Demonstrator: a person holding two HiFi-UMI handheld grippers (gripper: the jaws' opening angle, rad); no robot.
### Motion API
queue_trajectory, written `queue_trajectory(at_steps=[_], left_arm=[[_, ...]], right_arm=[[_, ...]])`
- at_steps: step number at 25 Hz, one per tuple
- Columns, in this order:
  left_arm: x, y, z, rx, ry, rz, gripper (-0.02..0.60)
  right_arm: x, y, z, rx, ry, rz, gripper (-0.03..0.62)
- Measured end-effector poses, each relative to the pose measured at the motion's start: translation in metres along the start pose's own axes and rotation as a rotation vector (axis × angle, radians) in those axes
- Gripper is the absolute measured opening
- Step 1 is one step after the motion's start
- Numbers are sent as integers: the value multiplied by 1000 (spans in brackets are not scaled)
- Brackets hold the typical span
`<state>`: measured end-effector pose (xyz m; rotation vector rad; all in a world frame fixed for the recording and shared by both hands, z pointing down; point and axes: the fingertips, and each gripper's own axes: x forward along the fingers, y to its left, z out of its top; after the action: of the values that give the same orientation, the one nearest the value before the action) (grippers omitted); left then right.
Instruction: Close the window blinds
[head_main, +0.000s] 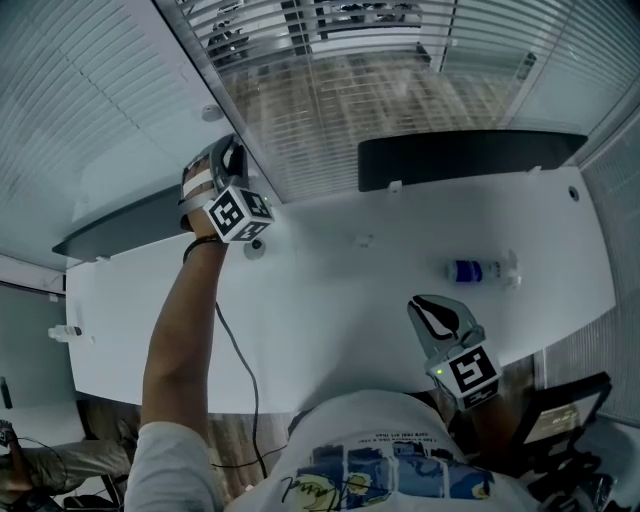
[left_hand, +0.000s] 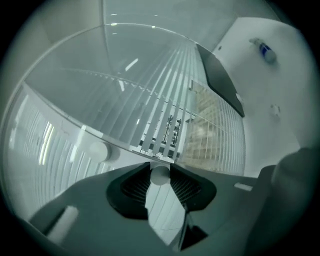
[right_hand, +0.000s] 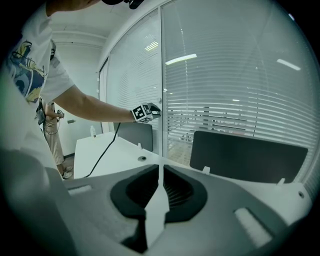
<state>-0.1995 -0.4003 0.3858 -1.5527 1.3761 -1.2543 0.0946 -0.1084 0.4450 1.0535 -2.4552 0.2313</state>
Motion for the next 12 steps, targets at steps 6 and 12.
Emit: queue_trajectory(at_steps=[6, 12], left_arm=[[-1, 11, -5, -439, 20, 8, 127], [-3, 19, -12, -848, 12, 5, 127]], right_arm=[[1, 3, 11, 30, -25, 15, 18], [1, 2, 5, 0, 3, 7, 18]])
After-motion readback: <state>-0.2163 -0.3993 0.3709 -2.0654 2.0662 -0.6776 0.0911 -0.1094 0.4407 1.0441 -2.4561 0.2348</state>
